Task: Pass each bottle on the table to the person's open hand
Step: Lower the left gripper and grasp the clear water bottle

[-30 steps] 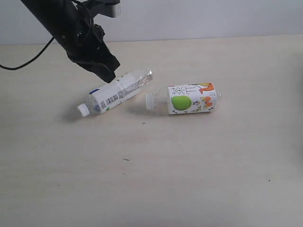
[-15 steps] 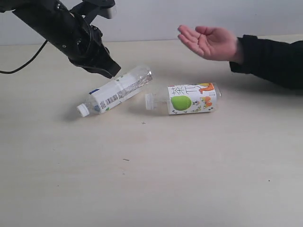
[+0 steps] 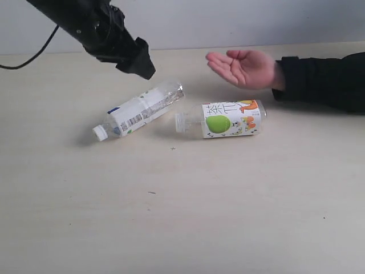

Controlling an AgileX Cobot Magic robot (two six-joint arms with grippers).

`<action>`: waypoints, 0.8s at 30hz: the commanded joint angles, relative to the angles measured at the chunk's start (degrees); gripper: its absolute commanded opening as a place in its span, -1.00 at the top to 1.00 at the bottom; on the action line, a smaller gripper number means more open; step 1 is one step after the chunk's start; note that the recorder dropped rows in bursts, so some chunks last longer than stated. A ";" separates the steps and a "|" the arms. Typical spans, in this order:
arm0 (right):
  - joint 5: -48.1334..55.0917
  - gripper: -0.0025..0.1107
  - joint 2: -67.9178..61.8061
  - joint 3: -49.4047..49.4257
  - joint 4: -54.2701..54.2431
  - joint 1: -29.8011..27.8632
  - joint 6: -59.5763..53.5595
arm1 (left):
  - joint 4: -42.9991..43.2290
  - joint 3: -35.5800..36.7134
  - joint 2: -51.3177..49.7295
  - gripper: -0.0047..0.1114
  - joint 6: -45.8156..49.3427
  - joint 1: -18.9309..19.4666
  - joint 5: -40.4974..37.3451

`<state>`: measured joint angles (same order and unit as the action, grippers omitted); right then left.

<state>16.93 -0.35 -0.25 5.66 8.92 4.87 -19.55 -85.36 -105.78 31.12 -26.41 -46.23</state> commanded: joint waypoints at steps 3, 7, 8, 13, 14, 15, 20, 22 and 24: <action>-0.74 0.96 0.35 0.25 0.26 -0.25 -0.28 | 6.32 -14.05 -7.91 -0.33 -4.29 -0.28 -10.22; -0.74 0.96 0.35 0.25 0.26 -0.25 -0.28 | 8.40 -21.98 -15.07 -0.37 -3.83 -0.28 -19.17; -0.74 0.96 0.35 0.25 0.26 -0.25 -0.28 | 8.54 -23.25 -16.68 -0.37 -2.59 -0.28 -21.07; -0.74 0.96 0.35 0.25 0.26 -0.25 -0.28 | 10.77 -25.94 -21.88 -0.37 -1.11 -0.28 -23.54; -0.74 0.96 0.35 0.25 0.26 -0.25 -0.28 | 11.62 -25.94 -22.27 -0.37 -1.11 -0.28 -23.19; -0.74 0.96 0.35 0.25 0.26 -0.25 -0.28 | 12.48 -25.94 -22.46 -0.37 -1.11 -0.28 -22.28; -0.74 0.96 0.35 0.25 0.26 -0.25 -0.28 | 13.15 -25.94 -23.68 -0.37 -1.18 -0.28 -20.76; -0.74 0.96 0.35 0.25 0.26 -0.25 -0.28 | 13.23 -25.94 -24.25 -0.37 -0.79 -0.28 -20.47; -0.74 0.96 0.35 0.25 0.26 -0.25 -0.28 | 13.23 -25.94 -24.89 -0.37 -0.79 -0.28 -19.81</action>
<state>16.93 -0.35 -0.25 5.66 8.92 4.87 -6.63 -110.73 -130.01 30.04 -26.41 -67.07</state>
